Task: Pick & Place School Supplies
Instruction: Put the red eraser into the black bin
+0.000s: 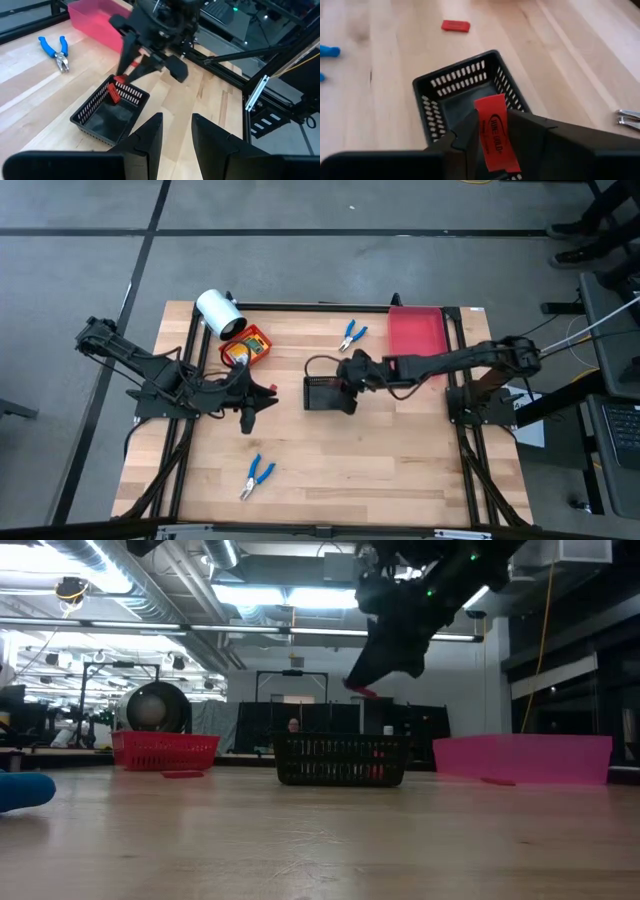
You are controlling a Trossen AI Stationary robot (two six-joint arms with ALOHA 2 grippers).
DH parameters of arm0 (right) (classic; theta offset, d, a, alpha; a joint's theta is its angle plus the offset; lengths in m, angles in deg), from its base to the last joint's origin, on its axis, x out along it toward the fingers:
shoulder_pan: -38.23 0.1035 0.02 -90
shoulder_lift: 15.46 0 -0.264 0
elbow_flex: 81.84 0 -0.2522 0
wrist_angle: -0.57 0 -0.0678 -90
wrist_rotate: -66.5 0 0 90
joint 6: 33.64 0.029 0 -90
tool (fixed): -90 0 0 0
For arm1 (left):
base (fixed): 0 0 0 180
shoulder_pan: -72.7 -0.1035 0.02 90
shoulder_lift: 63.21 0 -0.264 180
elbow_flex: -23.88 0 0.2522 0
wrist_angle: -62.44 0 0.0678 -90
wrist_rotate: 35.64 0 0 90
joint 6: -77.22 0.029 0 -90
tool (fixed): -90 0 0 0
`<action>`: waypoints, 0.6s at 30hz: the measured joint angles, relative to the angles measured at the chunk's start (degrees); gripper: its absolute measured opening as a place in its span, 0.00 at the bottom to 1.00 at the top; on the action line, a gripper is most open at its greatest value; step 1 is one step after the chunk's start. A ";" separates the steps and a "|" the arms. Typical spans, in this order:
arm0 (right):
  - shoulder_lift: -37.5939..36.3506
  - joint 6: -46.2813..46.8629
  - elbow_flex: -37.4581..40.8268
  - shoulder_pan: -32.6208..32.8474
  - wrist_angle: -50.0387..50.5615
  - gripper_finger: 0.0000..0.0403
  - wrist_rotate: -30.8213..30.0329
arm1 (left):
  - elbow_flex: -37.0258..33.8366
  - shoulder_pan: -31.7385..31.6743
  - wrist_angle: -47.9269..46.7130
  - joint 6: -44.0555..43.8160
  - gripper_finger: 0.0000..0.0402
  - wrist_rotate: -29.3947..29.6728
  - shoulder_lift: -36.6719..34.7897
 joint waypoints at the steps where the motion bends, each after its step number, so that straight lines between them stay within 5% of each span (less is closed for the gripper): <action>1: 0.25 -0.28 -0.04 -0.59 -0.12 0.27 0.29 | 0.00 0.19 -0.03 0.00 0.25 0.01 0.00; 11: 0.29 2.49 -0.02 -2.53 1.42 0.46 0.73 | 0.00 0.67 -0.49 0.21 0.25 0.87 0.00; 18: -1.17 16.87 -0.02 0.44 17.97 0.45 0.47 | 0.00 0.67 -0.61 0.43 0.25 1.52 0.00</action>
